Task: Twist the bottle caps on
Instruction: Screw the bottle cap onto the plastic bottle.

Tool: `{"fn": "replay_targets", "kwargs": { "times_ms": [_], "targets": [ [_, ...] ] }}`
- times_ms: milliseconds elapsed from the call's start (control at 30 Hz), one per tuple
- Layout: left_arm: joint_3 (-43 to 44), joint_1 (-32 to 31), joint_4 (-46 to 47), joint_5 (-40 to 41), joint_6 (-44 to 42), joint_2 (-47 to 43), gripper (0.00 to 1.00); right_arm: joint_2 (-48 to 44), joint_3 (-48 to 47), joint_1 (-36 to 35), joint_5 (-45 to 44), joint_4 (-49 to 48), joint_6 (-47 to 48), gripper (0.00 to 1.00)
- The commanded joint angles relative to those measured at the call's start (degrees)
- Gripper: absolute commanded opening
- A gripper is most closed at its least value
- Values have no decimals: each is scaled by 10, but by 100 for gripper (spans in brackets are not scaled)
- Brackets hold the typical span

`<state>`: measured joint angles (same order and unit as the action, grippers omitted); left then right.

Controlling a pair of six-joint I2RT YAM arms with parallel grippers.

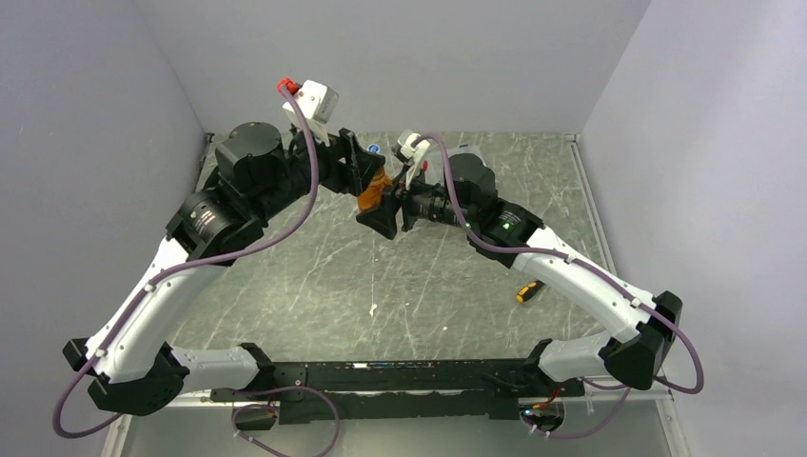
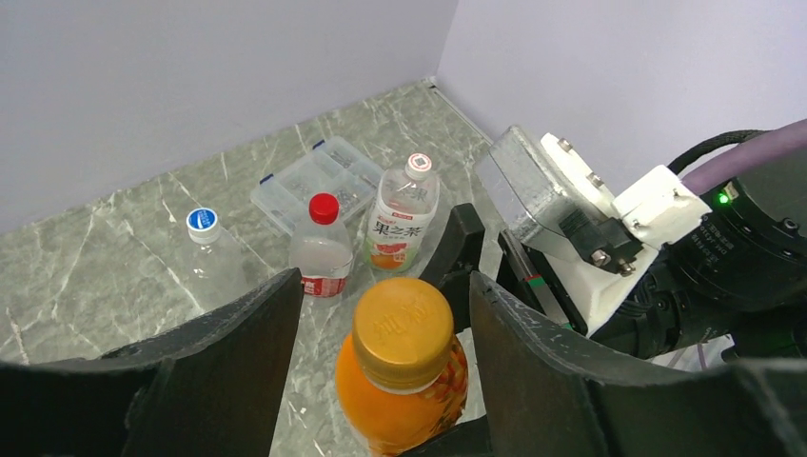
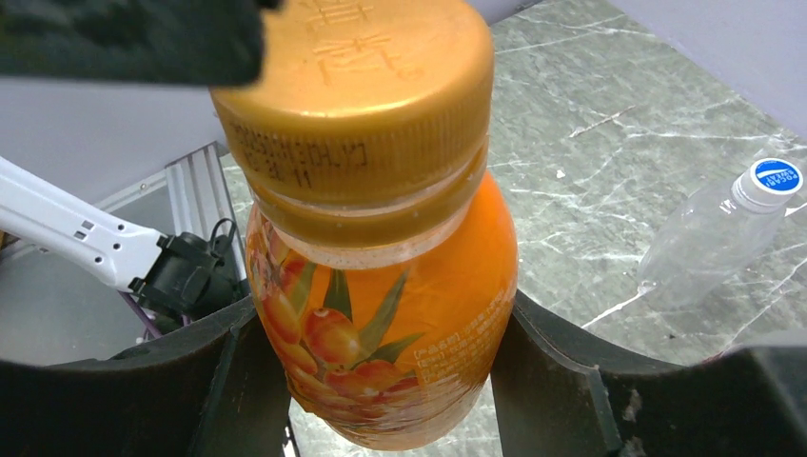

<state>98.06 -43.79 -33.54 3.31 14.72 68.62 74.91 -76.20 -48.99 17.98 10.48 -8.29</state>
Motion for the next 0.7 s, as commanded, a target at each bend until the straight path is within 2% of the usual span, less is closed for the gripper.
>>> {"fn": "replay_targets", "kwargs": {
  "times_ms": [0, 667],
  "targets": [
    [2, -13, 12, 27, -5, 8, 69, 1, -18, -4, -8, -23, 10, 13],
    [-11, -41, 1, 79, -22, 17, 63, 3, -21, -6, -12, -22, 10, 12]
  ]
}}
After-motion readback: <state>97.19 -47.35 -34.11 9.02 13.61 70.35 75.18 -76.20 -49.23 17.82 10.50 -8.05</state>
